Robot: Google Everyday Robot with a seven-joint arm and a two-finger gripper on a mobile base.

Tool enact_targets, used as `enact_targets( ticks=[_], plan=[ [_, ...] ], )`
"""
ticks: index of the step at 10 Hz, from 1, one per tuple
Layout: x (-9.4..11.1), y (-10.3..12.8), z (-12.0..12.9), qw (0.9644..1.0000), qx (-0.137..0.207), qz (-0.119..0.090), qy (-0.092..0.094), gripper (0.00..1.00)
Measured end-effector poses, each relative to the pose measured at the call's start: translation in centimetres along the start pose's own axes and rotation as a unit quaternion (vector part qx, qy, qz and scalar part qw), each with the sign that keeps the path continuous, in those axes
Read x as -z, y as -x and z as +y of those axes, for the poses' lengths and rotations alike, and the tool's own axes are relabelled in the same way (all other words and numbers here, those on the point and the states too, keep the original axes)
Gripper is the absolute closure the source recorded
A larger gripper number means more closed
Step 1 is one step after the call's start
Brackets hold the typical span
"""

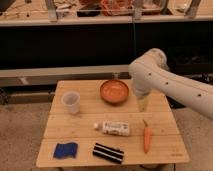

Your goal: Place the ceramic cup in the ceramic bowl

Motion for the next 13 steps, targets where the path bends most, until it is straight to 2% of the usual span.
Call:
enact_targets(
  ticks=[3, 5, 10, 11, 13],
  plan=[
    [0.3, 2.5, -1.2, 0.9988, 0.047, -0.001, -0.007, 0.2],
    [0.4, 5.1, -2.6, 0.9959, 0.089, -0.005, -0.014, 0.2],
    [0.3, 8.1, -4.2, 0.9892, 0.144, -0.012, -0.026, 0.2],
    [0.0, 9.0, -4.7, 0.9857, 0.166, -0.014, -0.029, 0.2],
    [-0.5, 10.2, -5.3, 0.9811, 0.189, -0.017, -0.035, 0.2]
  ],
)
